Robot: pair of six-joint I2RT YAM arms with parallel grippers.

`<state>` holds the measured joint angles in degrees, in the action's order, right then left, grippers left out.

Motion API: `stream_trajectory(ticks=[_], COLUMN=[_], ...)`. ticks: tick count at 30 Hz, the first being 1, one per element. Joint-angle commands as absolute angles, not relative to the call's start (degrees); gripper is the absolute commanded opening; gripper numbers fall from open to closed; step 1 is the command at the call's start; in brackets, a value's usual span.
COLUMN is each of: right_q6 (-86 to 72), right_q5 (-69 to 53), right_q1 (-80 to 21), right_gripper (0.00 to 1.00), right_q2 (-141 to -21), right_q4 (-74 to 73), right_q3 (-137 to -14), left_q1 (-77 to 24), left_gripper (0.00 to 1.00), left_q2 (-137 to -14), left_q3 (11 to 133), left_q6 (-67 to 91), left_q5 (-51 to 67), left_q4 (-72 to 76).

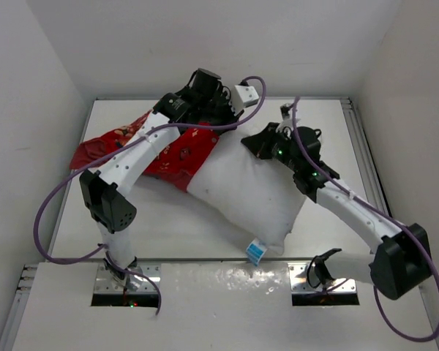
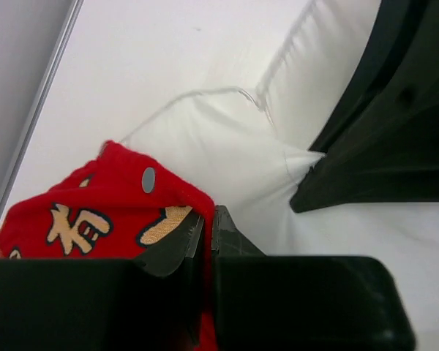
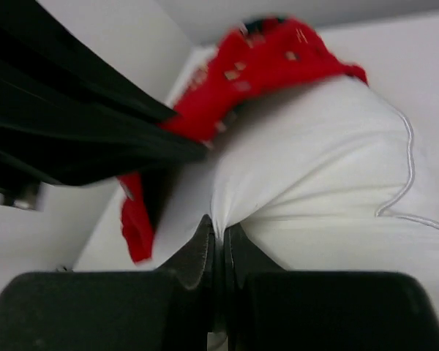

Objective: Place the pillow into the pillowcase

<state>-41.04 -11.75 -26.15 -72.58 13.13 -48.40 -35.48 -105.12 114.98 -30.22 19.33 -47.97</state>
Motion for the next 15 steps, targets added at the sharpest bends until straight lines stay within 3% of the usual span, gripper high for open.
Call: stream_trajectory(ticks=[1, 9, 13, 15], right_q6=[-46.58, -49.66, -49.14, -44.23], right_q5=[-7.12, 1.56, 9.83, 8.81], right_q1=[-26.72, -29.62, -29.53, -29.70], right_gripper=[0.00, 0.00, 0.00, 0.00], right_q2=[-67.07, -70.57, -74.44, -76.89], right_q4=[39.02, 44.65, 33.35, 22.36], right_q3=[-48.61, -43.16, -44.64, -48.49], left_q1=[-34.98, -39.81, -38.50, -36.04], left_gripper=[0.00, 0.00, 0.00, 0.00], left_q2=[-102.66, -103.97, -101.96, -99.60], left_q3=[117.25, 121.11, 117.10, 112.79], left_q6=[-30.41, -34.79, -37.96, -39.55], left_q5=[26.72, 38.83, 47.71, 45.63], left_q4=[-46.06, -51.23, -55.71, -55.55])
